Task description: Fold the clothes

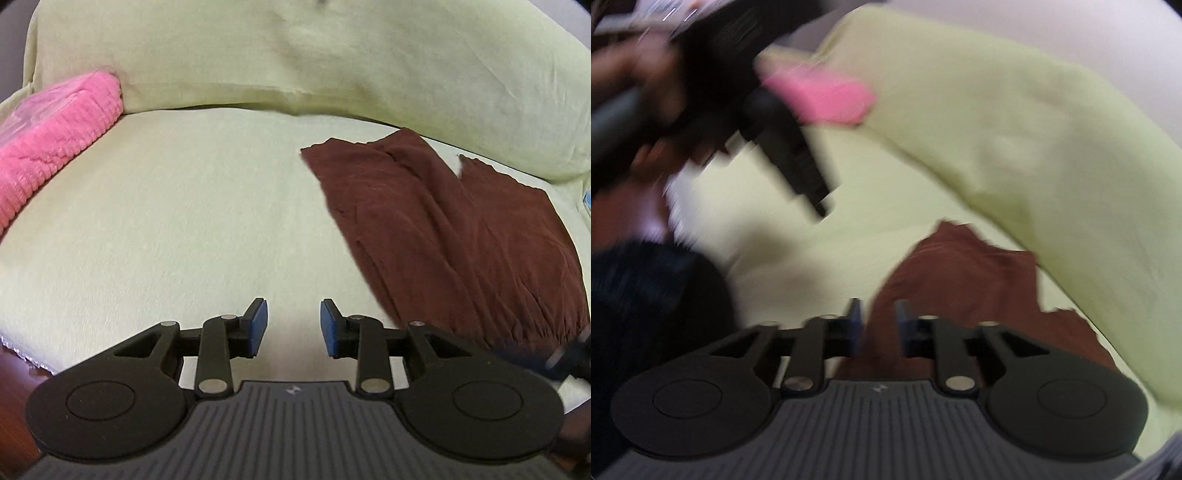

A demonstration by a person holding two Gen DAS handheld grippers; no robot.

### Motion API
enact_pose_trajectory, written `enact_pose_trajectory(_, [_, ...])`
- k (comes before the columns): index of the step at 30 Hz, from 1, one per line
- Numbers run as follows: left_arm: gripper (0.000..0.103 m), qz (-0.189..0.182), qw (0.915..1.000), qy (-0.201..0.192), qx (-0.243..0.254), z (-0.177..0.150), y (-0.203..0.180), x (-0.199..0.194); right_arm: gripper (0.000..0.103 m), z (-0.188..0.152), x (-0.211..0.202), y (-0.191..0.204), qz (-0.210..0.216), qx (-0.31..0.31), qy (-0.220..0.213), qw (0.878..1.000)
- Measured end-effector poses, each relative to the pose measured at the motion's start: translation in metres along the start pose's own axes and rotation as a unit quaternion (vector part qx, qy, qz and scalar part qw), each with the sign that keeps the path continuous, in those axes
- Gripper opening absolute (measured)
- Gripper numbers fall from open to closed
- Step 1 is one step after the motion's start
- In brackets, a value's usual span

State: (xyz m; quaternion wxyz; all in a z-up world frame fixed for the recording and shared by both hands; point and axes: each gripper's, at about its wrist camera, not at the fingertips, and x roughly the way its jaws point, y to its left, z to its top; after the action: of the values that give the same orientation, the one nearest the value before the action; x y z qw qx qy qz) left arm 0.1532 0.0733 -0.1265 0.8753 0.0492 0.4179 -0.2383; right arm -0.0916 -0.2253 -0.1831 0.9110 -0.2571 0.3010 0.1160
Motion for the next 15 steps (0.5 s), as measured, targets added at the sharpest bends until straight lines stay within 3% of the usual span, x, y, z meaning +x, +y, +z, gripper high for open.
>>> enact_pose_trajectory(5, [0.037,-0.016,0.9997,0.018,0.001,-0.007,-0.005,0.012,0.006,0.002,0.038,0.023,-0.012,-0.043,0.059,0.997])
enact_pose_trajectory(8, [0.037,-0.023,0.9995,0.022,0.004,-0.011,-0.007,0.012,0.008,-0.005,0.072,0.033,-0.066,-0.065,0.106,0.990])
enact_pose_trajectory(12, [0.038,-0.024,0.9993,0.029,0.000,-0.013,-0.006,0.018,0.009,-0.011,0.087,0.043,-0.088,-0.066,0.114,0.987])
enact_pose_trajectory(15, [0.038,-0.028,0.9990,0.031,-0.010,-0.012,-0.004,0.022,0.005,-0.011,0.088,0.039,-0.075,-0.032,0.111,0.990])
